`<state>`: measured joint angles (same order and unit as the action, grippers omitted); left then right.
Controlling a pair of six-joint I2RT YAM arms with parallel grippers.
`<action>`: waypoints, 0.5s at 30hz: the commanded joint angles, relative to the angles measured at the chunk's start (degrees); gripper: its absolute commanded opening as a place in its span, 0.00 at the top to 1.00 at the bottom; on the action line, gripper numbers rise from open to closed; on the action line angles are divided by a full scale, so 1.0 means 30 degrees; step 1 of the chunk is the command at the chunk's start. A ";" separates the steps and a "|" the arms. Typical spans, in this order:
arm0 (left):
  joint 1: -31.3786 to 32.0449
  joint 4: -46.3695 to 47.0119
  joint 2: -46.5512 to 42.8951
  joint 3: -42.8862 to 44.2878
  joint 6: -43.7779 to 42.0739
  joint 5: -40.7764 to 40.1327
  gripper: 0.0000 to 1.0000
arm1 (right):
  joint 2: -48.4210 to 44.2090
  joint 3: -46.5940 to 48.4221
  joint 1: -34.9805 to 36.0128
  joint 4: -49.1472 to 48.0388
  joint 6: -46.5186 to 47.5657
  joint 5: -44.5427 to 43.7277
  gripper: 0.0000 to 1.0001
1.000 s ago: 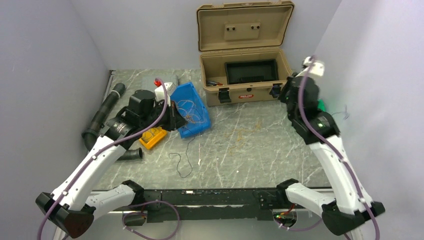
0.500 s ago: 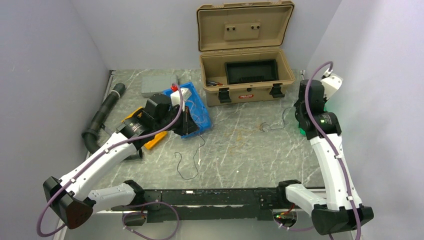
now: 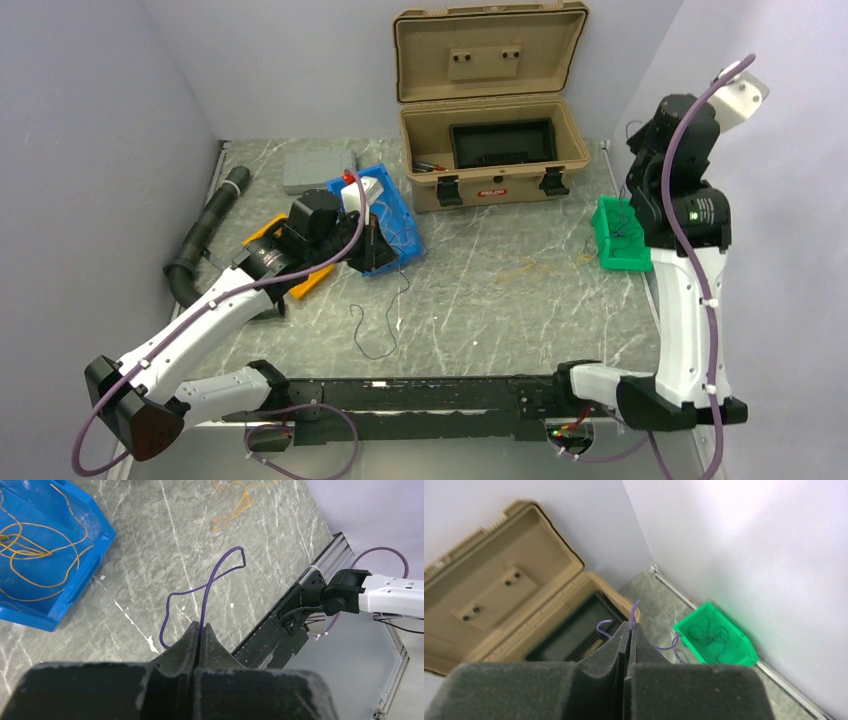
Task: Untangle the cables
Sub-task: Untie the cable, then place the cable at the center of the board.
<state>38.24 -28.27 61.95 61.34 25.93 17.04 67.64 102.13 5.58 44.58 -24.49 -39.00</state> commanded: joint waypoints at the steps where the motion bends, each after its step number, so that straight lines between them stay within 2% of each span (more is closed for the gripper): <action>1: 0.0098 0.0615 -0.0472 0.0184 -0.0839 -0.0019 1.00 | 0.1973 0.3418 -0.0329 0.0352 0.1247 -0.0497 1.00; 10: 0.0086 -0.0222 0.0314 0.1425 -0.1659 0.0233 1.00 | 0.5501 0.9801 -0.2426 0.0924 0.1543 0.0973 1.00; 12: 0.0086 0.0022 0.0543 0.1434 -0.1593 0.0372 1.00 | 0.5513 0.9805 -0.2652 0.1107 0.1220 0.1637 1.00; 15: 0.0101 0.1268 0.1018 0.1009 -0.1176 0.1177 1.00 | 0.4314 0.7686 -0.2661 0.0502 0.0755 0.3128 1.00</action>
<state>38.24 -28.93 63.51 63.46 22.59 17.37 84.20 128.86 -2.09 46.59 -21.58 -35.53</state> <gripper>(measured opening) 0.014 0.010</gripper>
